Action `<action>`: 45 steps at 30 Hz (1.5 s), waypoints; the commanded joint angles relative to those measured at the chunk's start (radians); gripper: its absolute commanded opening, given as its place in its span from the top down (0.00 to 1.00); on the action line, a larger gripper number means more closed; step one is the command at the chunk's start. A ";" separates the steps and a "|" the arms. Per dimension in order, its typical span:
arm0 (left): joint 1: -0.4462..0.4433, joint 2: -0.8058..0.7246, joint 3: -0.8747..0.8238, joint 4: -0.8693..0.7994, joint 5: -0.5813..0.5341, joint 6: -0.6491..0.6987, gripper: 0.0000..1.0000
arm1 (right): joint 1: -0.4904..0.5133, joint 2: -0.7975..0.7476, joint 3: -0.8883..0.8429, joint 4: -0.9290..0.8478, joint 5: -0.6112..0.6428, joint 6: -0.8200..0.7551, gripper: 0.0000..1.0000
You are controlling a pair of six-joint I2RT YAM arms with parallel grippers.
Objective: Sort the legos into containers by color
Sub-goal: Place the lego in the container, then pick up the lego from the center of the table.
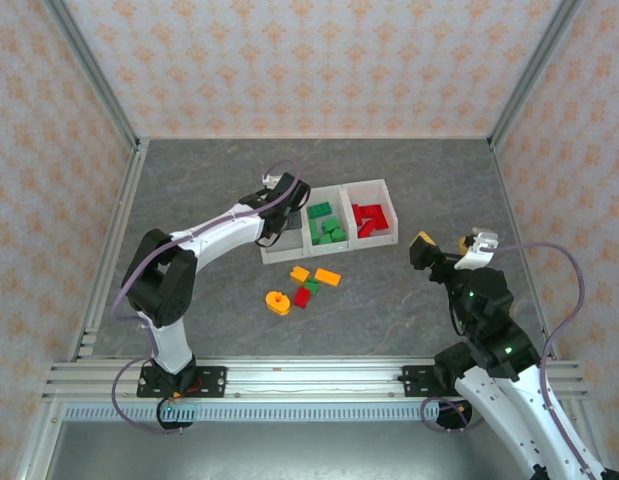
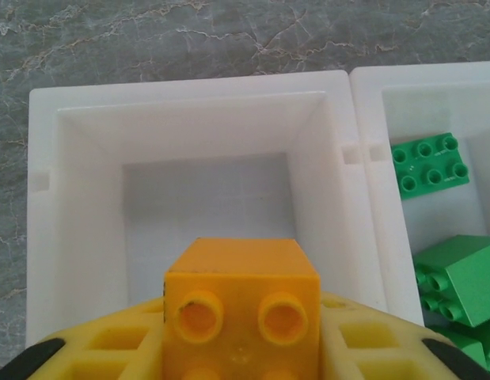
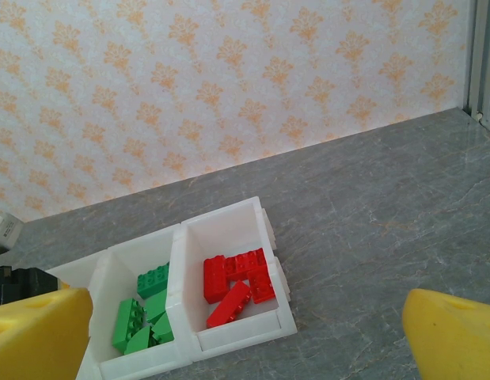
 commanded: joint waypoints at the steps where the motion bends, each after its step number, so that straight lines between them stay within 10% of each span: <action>1: 0.017 0.038 0.027 0.031 -0.004 0.013 0.57 | -0.001 0.002 -0.006 0.017 -0.008 0.007 0.00; 11: 0.019 0.015 -0.019 0.075 0.054 0.043 0.43 | -0.001 0.002 -0.006 0.017 -0.004 0.009 0.00; 23: -0.019 -0.195 -0.213 0.108 0.129 0.032 0.01 | -0.001 0.008 -0.008 0.019 -0.003 0.008 0.00; 45: -0.373 -0.057 -0.033 -0.086 0.046 0.120 0.06 | -0.001 0.022 -0.010 0.020 -0.006 0.012 0.00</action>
